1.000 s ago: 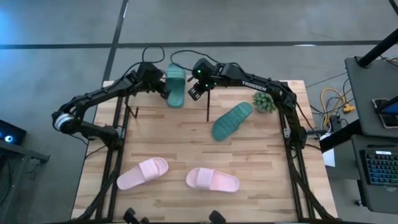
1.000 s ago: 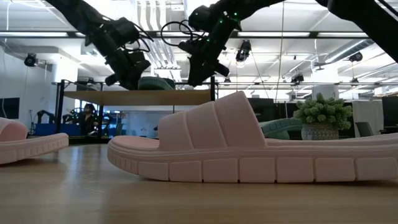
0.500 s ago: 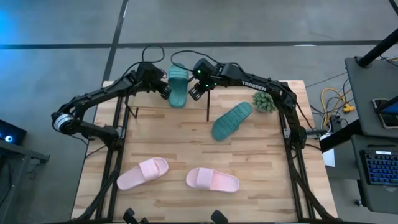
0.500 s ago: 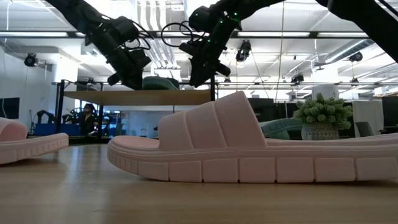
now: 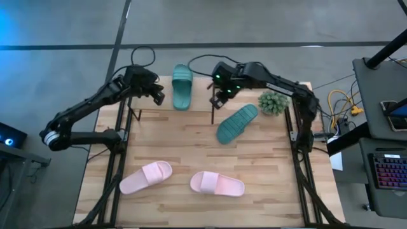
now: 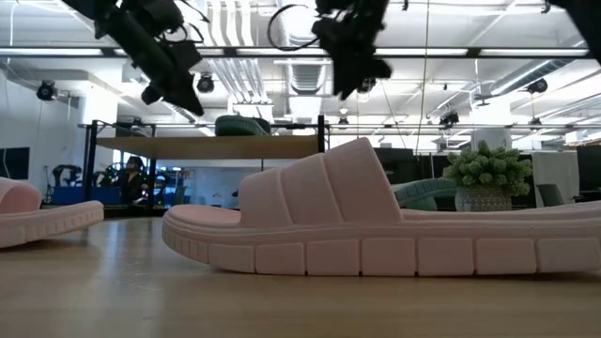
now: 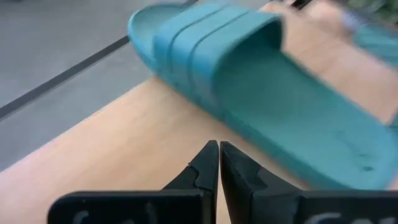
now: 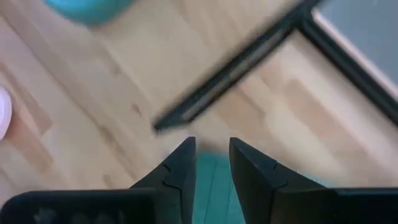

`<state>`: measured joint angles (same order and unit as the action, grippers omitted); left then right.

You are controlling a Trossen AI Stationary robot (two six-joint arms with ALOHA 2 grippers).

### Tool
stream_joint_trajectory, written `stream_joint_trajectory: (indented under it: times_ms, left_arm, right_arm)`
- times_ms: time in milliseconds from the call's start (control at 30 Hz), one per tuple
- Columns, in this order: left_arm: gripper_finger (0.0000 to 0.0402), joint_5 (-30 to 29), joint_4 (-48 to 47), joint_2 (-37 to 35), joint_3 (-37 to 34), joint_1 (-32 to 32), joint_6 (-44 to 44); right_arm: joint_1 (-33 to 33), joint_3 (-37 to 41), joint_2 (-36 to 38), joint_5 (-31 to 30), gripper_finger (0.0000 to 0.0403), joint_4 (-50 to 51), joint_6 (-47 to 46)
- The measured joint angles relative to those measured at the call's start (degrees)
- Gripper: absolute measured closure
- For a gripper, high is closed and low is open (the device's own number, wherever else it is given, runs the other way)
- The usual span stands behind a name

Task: Pick and place slides into the shelf
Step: Put the blue slide on the shelf

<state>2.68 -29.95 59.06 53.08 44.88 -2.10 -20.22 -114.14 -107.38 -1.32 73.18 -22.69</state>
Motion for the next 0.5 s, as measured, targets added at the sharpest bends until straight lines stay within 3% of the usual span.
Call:
stream_joint_trajectory:
  times_ms: [233,367,500]
  left_arm:
    - [0.0400,2.35,-0.07,-0.88,-0.05,0.00,-1.98]
    - [0.0400,2.92,-0.02,0.17,-0.09,0.00,-1.74]
    - [0.0400,4.27,0.40,1.61,-0.09,0.00,-1.59]
  right_arm:
    - [6.53,20.07,15.04,0.22,0.0314,-4.23,-16.67]
    - [11.44,37.18,24.92,-1.15,0.0314,-15.90,-31.15]
    - [13.92,53.26,33.96,-7.75,0.0314,-30.11,-45.52]
